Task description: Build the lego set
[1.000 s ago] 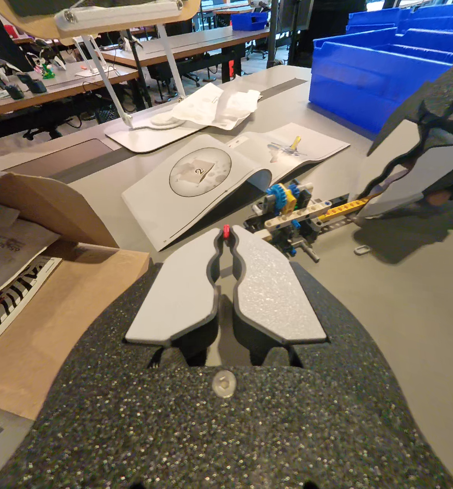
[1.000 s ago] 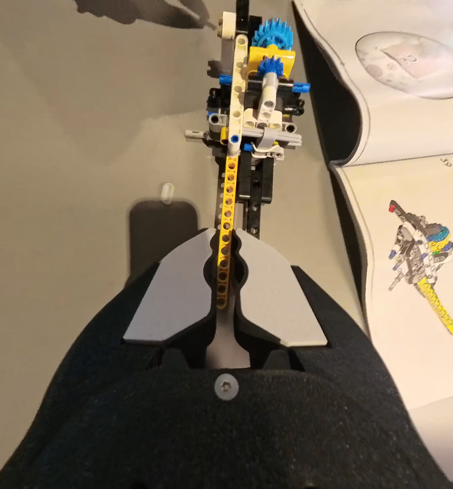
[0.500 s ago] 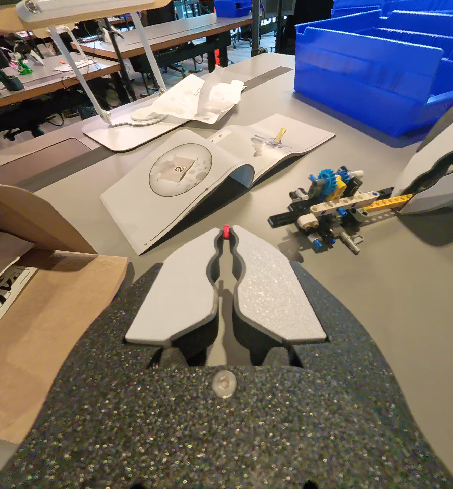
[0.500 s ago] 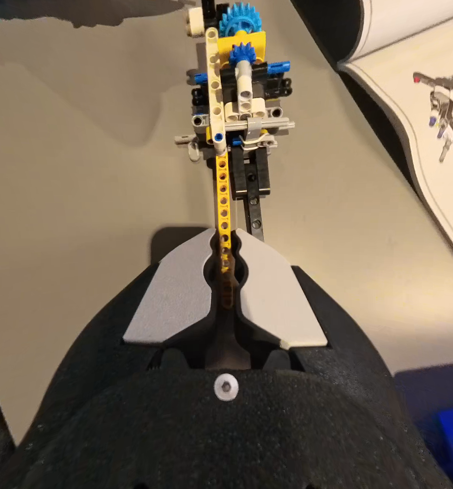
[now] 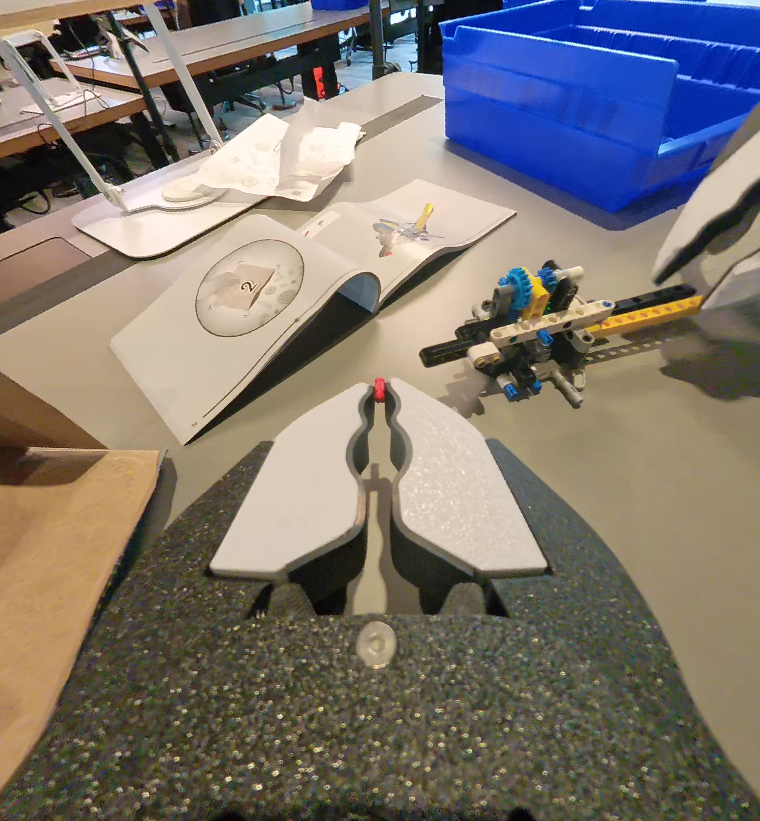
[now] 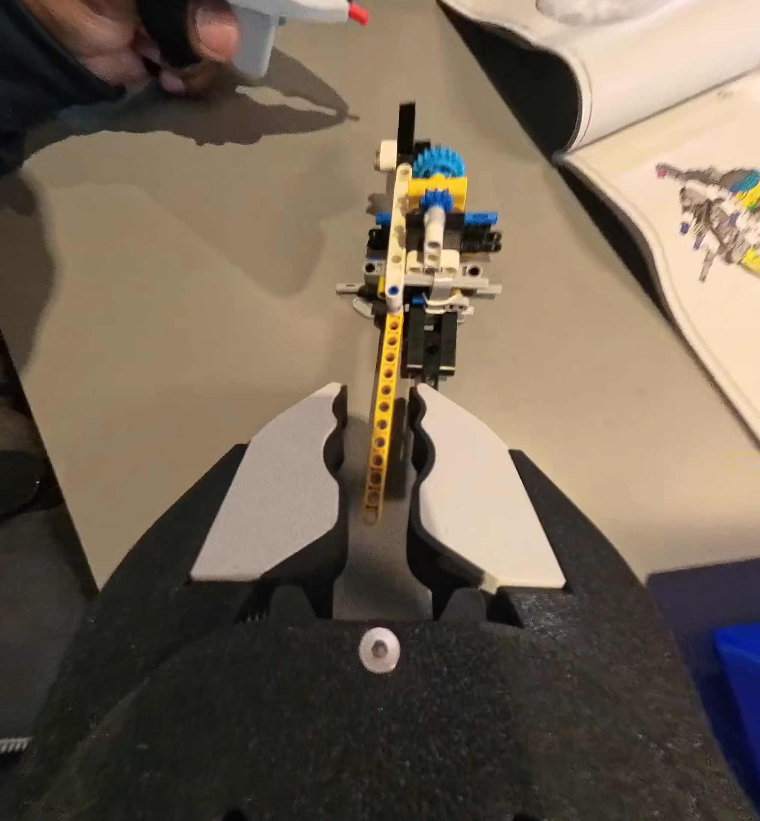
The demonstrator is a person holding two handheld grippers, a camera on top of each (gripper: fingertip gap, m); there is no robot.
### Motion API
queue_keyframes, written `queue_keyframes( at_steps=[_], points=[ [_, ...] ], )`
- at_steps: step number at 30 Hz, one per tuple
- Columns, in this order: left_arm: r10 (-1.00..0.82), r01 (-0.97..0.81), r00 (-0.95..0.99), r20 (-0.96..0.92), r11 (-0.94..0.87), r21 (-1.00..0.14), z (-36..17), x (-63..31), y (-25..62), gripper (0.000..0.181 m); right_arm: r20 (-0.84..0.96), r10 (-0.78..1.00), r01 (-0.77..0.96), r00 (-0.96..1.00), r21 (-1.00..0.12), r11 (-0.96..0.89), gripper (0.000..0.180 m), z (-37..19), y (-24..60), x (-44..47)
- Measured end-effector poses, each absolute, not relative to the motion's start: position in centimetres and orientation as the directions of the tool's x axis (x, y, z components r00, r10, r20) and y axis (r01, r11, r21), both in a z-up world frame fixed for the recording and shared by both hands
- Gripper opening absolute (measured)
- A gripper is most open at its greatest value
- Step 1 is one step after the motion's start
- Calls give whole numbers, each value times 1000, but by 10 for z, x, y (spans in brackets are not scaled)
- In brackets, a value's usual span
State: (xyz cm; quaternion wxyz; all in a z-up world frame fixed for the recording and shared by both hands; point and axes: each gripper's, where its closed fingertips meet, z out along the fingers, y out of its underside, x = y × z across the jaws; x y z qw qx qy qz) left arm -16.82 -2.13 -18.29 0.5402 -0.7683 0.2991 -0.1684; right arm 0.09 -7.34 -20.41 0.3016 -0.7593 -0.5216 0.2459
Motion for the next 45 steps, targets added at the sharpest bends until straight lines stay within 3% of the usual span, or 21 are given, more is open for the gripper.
queue_keyframes(
  at_steps=[6,13,17,19,28,34,45],
  points=[
    [-657,-287,752,-60,-244,-926,-185,-165,-23,4,61,967,699,248,-702,-135,34,-183,-45,-26],
    [-661,-289,748,-59,-244,-926,-185,-164,-24,4,-15,981,760,193,-630,-159,63,-203,-34,-57],
    [-666,-288,745,-48,-256,-923,-186,-164,-24,4,4,976,781,217,-600,-171,67,-215,-28,-54],
    [-668,-295,743,-51,-258,-920,-187,-163,-25,4,-28,977,776,212,-603,-186,58,-217,-31,-57],
    [-669,-297,741,-53,-256,-920,-187,-163,-25,4,-87,943,691,321,-660,-295,44,-210,-18,-39],
    [-677,-312,733,-66,-249,-917,-188,-159,-26,4,-182,900,620,396,-670,-408,43,-211,-24,-13],
    [-758,-289,652,-17,-227,-930,-183,-110,-41,4,-140,883,581,448,-705,-406,47,-192,-50,16]
  ],
)
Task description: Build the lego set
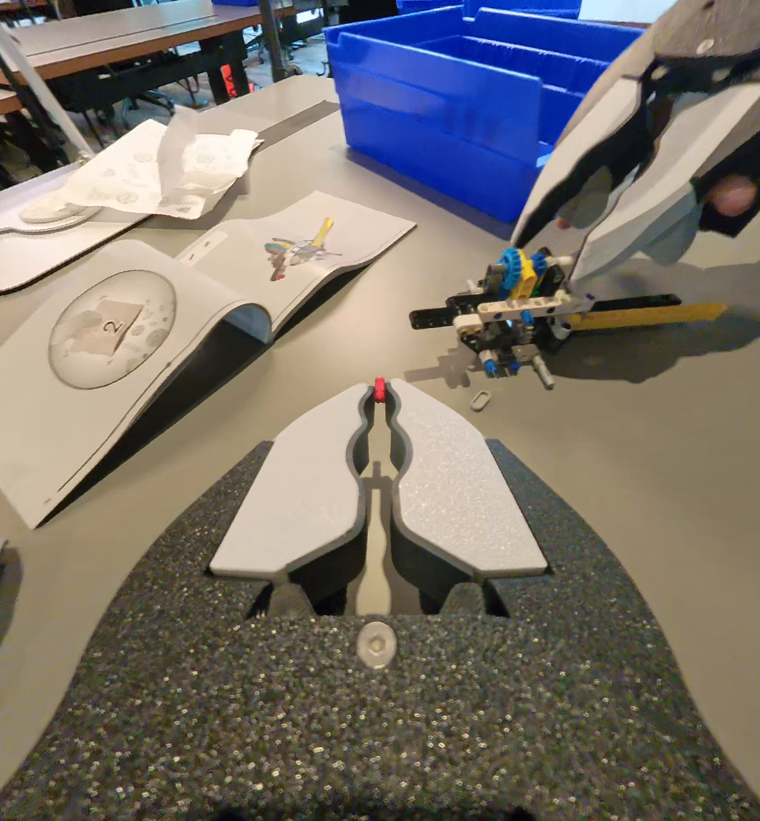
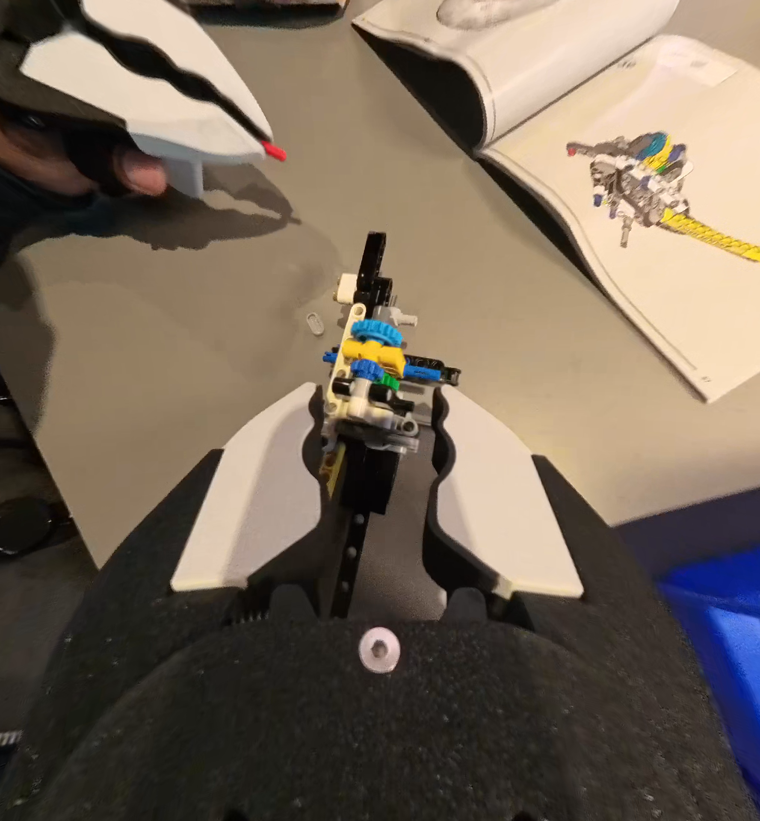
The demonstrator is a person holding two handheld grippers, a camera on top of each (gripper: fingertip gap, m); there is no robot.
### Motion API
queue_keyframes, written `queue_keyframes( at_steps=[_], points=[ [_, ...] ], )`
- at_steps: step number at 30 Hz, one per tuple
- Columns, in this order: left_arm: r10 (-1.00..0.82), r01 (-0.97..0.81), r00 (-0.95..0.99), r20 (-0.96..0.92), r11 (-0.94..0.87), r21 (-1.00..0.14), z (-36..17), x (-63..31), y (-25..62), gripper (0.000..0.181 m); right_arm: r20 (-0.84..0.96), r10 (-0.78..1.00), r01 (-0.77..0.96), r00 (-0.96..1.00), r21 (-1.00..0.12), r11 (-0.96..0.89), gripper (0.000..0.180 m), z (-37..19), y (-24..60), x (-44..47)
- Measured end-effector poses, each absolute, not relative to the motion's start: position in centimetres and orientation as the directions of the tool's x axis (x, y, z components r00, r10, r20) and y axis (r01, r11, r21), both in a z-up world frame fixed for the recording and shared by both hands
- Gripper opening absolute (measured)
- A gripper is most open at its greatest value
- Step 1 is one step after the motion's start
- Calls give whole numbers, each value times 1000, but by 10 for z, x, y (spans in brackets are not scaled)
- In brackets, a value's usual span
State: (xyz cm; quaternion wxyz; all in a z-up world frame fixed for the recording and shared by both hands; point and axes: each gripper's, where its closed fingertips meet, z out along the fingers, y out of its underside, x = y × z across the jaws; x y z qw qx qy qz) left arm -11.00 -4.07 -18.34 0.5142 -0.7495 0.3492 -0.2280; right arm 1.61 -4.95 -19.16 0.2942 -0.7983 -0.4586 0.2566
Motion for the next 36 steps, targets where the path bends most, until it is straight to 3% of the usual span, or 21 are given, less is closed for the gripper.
queue_keyframes(
  at_steps=[7,15,25,36],
  points=[
    [-771,-355,630,-96,-175,-918,-186,-88,-40,4,-61,943,629,326,-731,-264,48,-163,-33,-8],
    [-728,-531,560,-396,52,-846,-190,-77,-37,4,-189,971,765,147,-600,-233,37,-190,-25,-55],
    [-629,-711,286,-723,366,-600,-205,-64,-30,4,-356,930,877,97,-412,-249,33,-213,-29,-46],
    [-489,-743,190,-851,495,-450,-202,-64,-24,4,-465,883,852,65,-434,-291,21,-207,-28,-52]
  ],
)
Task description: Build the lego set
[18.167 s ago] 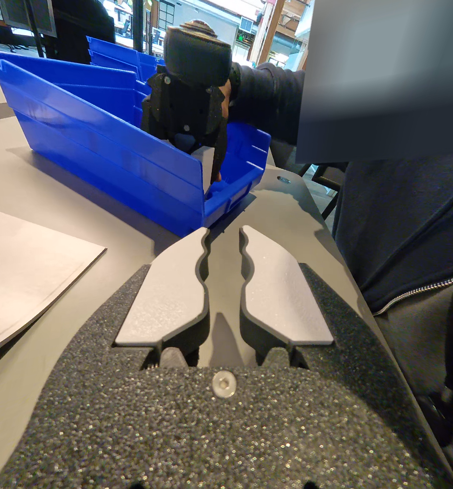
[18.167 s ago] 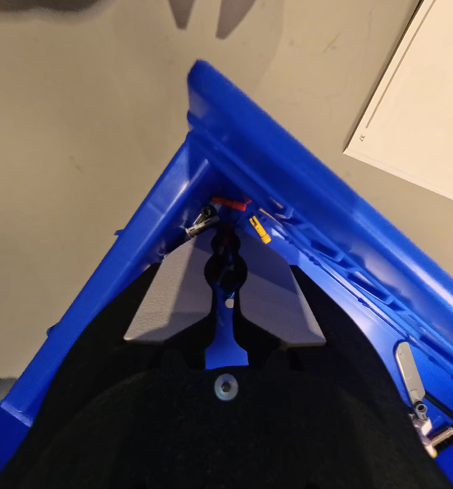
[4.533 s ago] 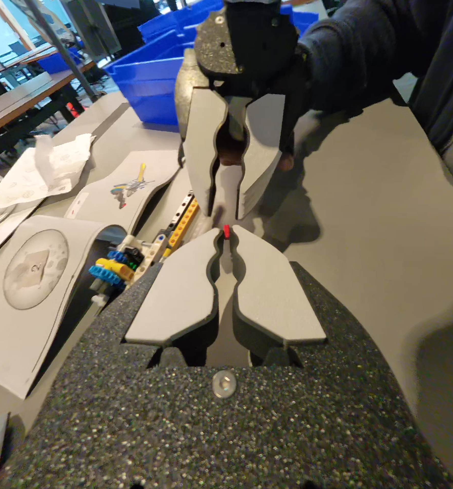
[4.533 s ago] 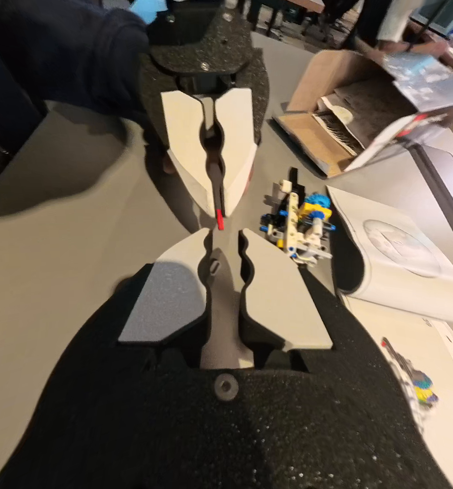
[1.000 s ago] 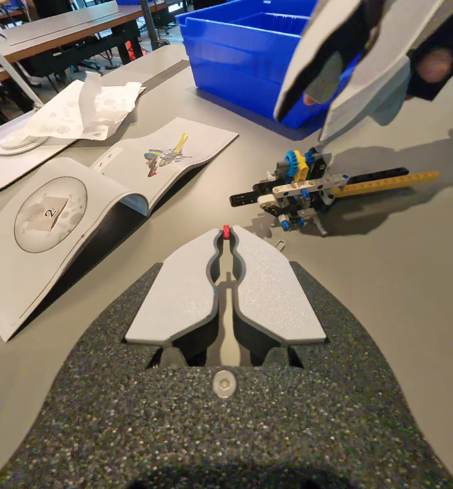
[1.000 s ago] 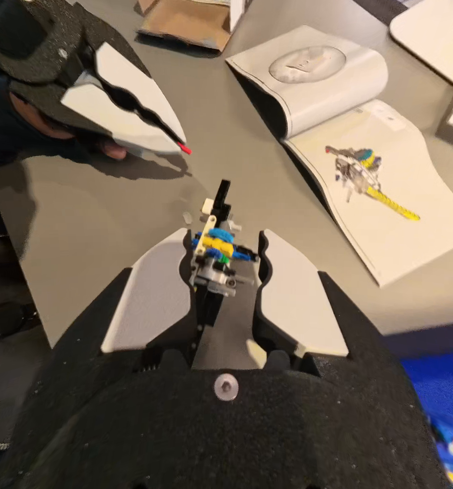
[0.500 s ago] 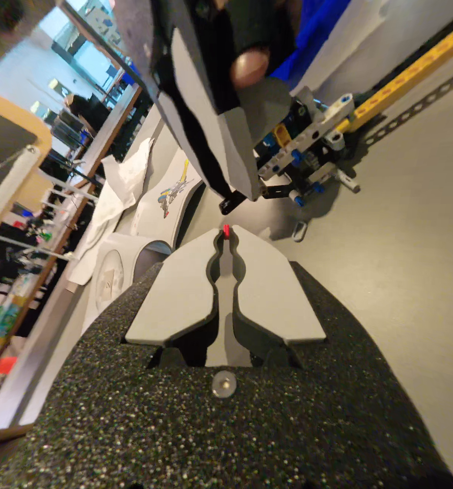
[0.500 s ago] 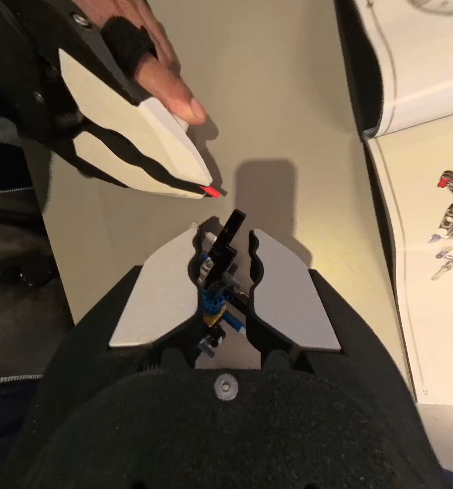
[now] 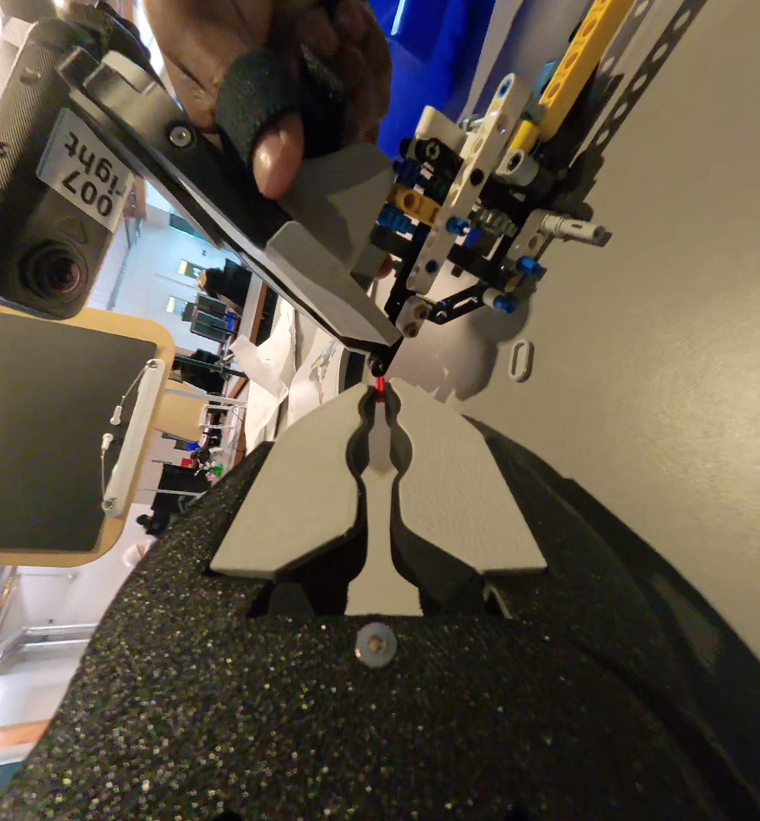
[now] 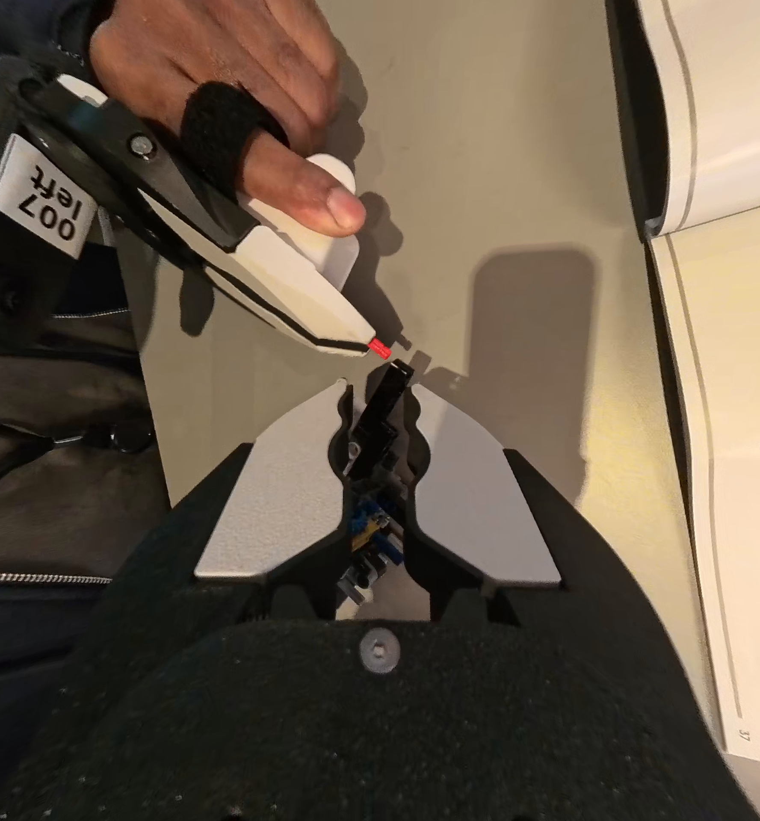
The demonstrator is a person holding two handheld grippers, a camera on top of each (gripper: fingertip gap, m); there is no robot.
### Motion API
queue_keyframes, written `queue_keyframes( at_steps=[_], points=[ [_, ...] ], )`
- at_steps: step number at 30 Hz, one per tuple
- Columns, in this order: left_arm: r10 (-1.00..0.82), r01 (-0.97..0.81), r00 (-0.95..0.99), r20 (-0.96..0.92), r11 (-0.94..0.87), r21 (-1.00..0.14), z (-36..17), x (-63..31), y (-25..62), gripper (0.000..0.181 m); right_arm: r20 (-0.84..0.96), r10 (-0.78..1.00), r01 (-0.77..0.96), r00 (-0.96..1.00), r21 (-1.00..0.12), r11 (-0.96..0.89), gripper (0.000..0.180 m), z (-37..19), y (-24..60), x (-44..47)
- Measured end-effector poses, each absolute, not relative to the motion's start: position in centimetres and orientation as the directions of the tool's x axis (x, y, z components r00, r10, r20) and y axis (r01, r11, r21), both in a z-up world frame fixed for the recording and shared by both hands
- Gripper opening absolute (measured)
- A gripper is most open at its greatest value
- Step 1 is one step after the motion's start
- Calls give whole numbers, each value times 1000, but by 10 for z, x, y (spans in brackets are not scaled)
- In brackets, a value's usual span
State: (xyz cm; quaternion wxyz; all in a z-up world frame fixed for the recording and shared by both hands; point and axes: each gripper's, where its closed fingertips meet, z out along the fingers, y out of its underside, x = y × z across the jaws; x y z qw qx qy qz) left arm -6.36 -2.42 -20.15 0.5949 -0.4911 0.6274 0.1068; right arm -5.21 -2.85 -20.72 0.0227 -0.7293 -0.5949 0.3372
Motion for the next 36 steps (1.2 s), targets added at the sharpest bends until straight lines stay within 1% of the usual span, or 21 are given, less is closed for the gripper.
queue_keyframes(
  at_steps=[14,36],
  points=[
    [-368,-772,75,-927,567,-288,-207,-56,-25,4,-534,842,831,71,-436,-346,19,-207,-28,-49],
    [-290,-794,67,-955,564,-227,-205,-52,-20,3,-597,791,774,134,-435,-459,14,-207,-24,-44]
  ],
)
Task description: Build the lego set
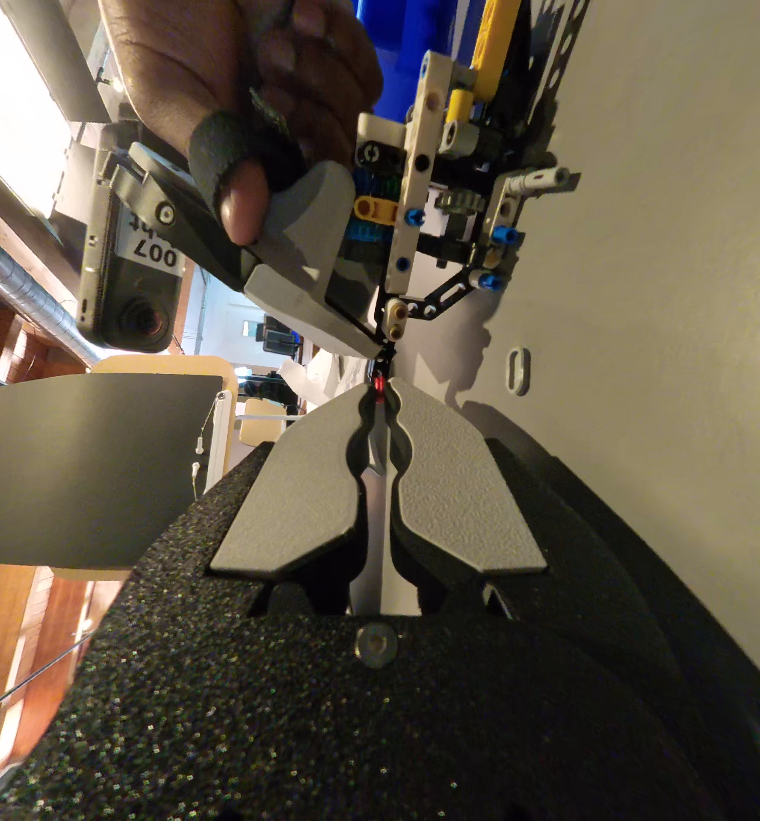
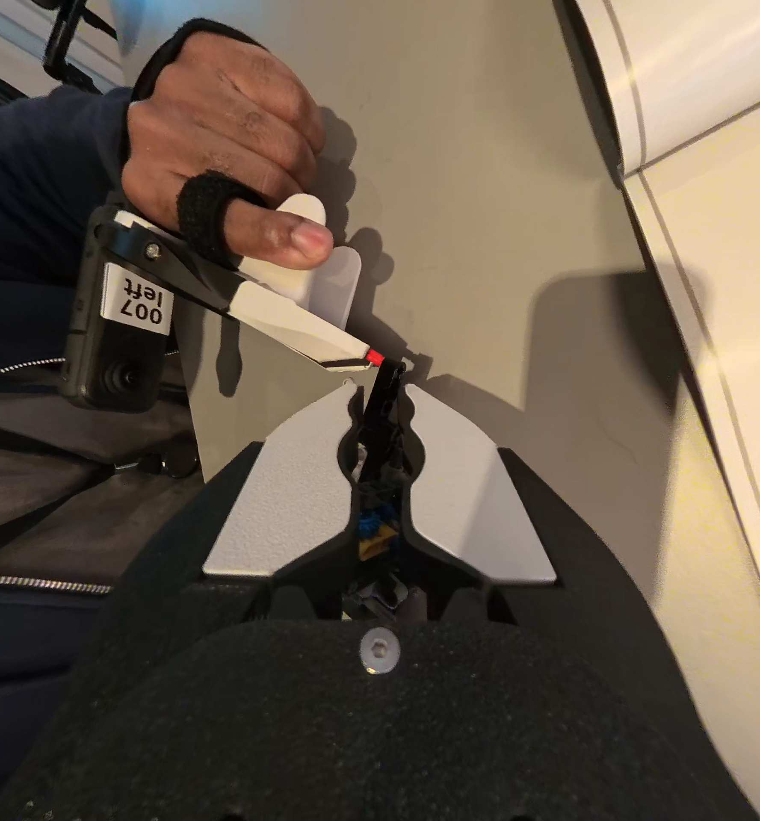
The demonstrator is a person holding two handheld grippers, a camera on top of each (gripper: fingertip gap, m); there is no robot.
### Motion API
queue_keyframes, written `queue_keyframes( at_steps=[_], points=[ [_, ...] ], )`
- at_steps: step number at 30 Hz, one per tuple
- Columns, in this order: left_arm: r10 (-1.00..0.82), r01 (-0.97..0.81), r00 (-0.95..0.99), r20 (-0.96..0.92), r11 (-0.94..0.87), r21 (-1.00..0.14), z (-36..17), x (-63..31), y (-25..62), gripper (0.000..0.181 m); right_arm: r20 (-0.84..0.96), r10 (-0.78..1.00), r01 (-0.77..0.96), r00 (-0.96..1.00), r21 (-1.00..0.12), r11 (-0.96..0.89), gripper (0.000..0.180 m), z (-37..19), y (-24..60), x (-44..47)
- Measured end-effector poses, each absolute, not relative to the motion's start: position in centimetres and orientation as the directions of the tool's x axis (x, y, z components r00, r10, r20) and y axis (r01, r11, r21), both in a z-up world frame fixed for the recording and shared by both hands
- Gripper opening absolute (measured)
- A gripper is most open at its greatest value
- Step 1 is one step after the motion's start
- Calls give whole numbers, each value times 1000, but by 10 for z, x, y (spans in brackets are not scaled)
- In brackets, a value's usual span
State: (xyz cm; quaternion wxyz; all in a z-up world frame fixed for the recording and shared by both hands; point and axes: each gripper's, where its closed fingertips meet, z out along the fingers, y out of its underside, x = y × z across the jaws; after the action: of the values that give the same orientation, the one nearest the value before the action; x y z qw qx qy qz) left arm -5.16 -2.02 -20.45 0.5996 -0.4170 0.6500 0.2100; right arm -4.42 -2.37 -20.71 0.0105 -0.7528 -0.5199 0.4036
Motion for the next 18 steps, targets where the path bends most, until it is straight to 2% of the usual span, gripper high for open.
queue_keyframes(
  at_steps=[18],
  points=[
    [-269,-818,63,-961,538,-204,-205,-49,-14,3,-600,783,747,162,-444,-495,16,-207,-23,-42]
  ],
)
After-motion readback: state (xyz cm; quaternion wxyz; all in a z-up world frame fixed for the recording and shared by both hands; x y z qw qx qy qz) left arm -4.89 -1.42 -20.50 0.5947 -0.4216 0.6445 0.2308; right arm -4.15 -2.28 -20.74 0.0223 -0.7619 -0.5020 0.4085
